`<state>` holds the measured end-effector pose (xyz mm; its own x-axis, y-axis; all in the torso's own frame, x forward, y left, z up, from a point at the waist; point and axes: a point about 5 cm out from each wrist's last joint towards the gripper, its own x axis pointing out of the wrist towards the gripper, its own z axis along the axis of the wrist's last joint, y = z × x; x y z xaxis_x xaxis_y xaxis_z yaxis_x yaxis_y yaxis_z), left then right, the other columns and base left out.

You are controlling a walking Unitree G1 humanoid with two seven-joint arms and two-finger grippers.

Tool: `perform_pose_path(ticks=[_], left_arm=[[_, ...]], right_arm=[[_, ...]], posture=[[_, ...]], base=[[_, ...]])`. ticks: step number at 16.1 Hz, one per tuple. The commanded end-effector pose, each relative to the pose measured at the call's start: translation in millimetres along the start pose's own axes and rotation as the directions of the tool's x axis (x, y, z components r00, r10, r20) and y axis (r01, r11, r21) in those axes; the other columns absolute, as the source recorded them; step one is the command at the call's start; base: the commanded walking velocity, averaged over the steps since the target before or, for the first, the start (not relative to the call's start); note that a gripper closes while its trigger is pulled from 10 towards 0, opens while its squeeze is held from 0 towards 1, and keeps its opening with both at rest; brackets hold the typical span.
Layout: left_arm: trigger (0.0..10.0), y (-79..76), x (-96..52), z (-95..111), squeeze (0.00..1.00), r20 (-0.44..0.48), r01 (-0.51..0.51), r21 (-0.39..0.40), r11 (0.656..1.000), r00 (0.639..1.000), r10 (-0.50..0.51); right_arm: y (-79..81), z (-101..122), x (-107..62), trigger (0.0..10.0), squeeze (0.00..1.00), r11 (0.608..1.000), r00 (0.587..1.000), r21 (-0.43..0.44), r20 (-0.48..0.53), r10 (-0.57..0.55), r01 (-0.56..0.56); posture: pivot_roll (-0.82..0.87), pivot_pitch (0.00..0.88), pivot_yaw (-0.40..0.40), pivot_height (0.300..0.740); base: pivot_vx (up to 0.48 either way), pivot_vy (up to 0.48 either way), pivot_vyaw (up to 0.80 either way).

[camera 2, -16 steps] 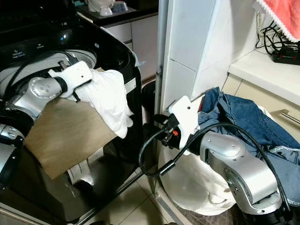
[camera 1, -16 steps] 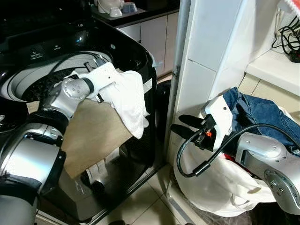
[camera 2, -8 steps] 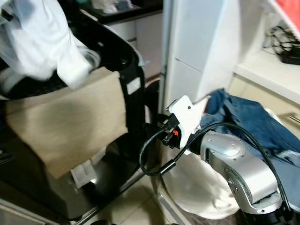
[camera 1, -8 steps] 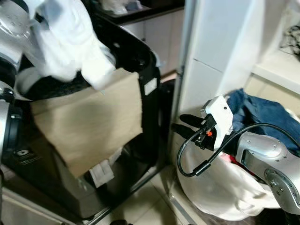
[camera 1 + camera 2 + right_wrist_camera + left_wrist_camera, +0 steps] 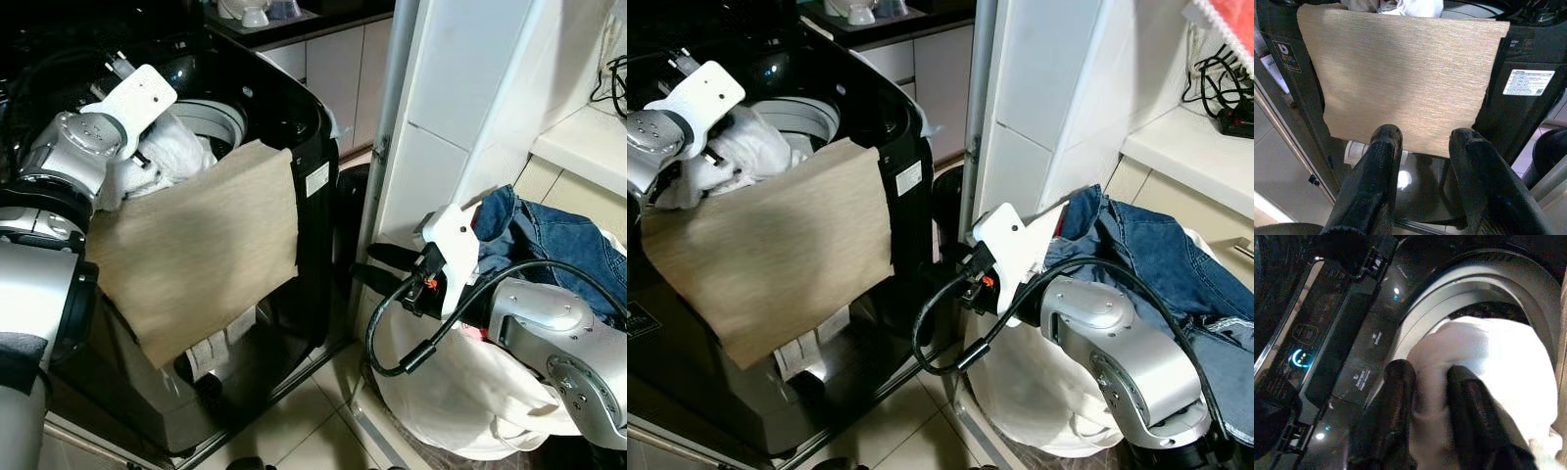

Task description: Clothes washing

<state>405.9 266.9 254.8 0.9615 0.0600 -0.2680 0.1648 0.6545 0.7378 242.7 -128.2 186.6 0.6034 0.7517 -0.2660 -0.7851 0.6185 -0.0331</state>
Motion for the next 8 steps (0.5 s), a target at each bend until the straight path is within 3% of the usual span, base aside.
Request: perform_pose_path(ticks=[1,4,6,8], left_arm=[[10.0,9.8,-2.7,3.3,1.00,0.010,-0.027,-0.025,0.999,1.000,0.027],[10.0,24.0,-6.6,6.3,1.00,0.018,-0.113,-0.021,0.993,0.993,0.114],[10.0,43.5,-13.0,17.9,1.00,0.090,-0.265,-0.021,0.964,0.960,0.265],[10.0,36.7,-10.5,26.4,1.00,0.143,-0.163,-0.203,0.965,0.971,0.194]], right_arm=[[1.9,5.8,-1.0,10.0,0.00,1.000,1.000,-0.029,0.014,0.010,-0.009],[-1.4,5.4,-0.5,10.0,0.00,0.999,1.000,-0.031,0.009,-0.011,0.011],[-7.8,6.0,0.3,10.0,0.00,0.998,0.998,-0.029,0.015,-0.061,0.062],[-11.8,6.6,1.4,10.0,0.00,0.994,0.994,-0.026,0.028,-0.106,0.106]], posture=[[-0.09,0.000,0.060,0.740],[-0.09,0.000,0.060,0.740],[-0.08,0.000,0.061,0.740],[-0.08,0.000,0.063,0.740]], base=[[0.000,0.000,0.00],[0.000,0.000,0.00],[0.000,0.000,0.00],[0.000,0.000,0.00]])
